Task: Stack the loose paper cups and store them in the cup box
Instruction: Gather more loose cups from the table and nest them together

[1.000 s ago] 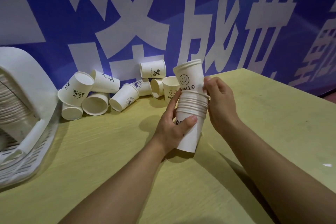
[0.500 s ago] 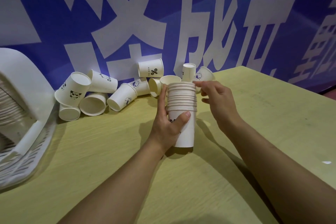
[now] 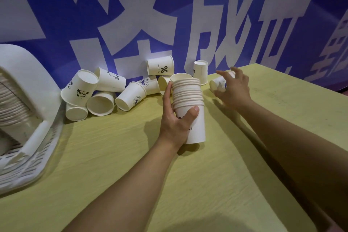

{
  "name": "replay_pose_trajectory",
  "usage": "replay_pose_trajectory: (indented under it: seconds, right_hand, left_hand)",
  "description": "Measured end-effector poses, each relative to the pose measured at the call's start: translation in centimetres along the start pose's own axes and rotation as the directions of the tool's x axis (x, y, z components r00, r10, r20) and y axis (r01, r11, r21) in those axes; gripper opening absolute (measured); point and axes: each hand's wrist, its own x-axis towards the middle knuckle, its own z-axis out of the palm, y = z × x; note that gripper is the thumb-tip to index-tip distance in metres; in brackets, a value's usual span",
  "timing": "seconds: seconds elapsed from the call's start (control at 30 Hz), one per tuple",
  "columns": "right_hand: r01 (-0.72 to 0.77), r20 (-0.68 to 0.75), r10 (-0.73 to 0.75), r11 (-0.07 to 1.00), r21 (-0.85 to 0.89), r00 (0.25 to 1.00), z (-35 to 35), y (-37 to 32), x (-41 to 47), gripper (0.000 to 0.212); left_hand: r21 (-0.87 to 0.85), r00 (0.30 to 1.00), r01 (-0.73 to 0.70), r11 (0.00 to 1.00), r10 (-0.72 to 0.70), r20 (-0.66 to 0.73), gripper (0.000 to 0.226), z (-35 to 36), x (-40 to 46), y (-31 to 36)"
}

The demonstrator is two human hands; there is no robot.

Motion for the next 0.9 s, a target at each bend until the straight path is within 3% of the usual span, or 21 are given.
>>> replay_pose_trajectory:
  seconds: [0.07,0.13,0.3,0.4,0.47,0.57,0.63,0.73,0.9]
  right_hand:
    - [0.084,0.112,-0.063,0.978,-0.193,0.992,0.5,0.8,1.0,0.075]
    - [0.141,0.176,-0.094,0.950,-0.279,0.980,0.7,1.4,1.8,0.075]
    - [0.205,0.098,-0.180,0.863,-0.462,0.979,0.1,1.9,1.6,0.065]
    - [0.228,0.082,-0.215,0.848,-0.479,0.973,-0.8,1.6,0.6,0.065]
    - [0.216,0.060,-0.209,0.898,-0.383,0.976,-1.5,0.9,-0.4,0.066]
    - [0.101,-0.029,-0.100,0.994,0.037,0.995,-3.7,-0.9,-2.6,0.068]
    - [0.110,-0.075,-0.093,0.958,0.265,0.993,-5.4,-2.1,-4.5,0.074]
    - [0.163,-0.098,-0.134,0.898,0.409,0.986,-8.6,-3.1,-7.0,0.077]
    - [0.040,0.079,-0.126,0.737,0.675,0.989,-13.0,-4.5,-10.3,0.041]
  left_hand:
    - [0.012,1.000,0.008,1.000,-0.008,0.010,0.097,-0.1,0.1,-0.1]
    - [0.016,1.000,0.008,1.000,-0.009,0.017,0.096,-0.1,0.2,-0.2]
    - [0.056,0.999,-0.002,0.998,0.000,0.045,0.096,0.0,0.1,-0.2]
    - [0.055,0.998,-0.017,0.998,0.014,0.056,0.094,-0.1,-0.1,0.0]
    - [0.062,0.997,-0.025,0.998,0.020,0.069,0.093,-0.1,-0.4,0.3]
    - [0.105,0.991,-0.043,0.993,0.029,0.129,0.093,0.1,-1.0,1.2]
    - [0.163,0.976,-0.063,0.985,0.027,0.217,0.095,0.3,-1.5,2.2]
    - [0.241,0.920,-0.072,0.968,-0.029,0.392,0.097,0.5,-2.8,3.8]
    - [0.297,0.848,-0.081,0.951,-0.090,0.521,0.098,1.2,-6.3,6.8]
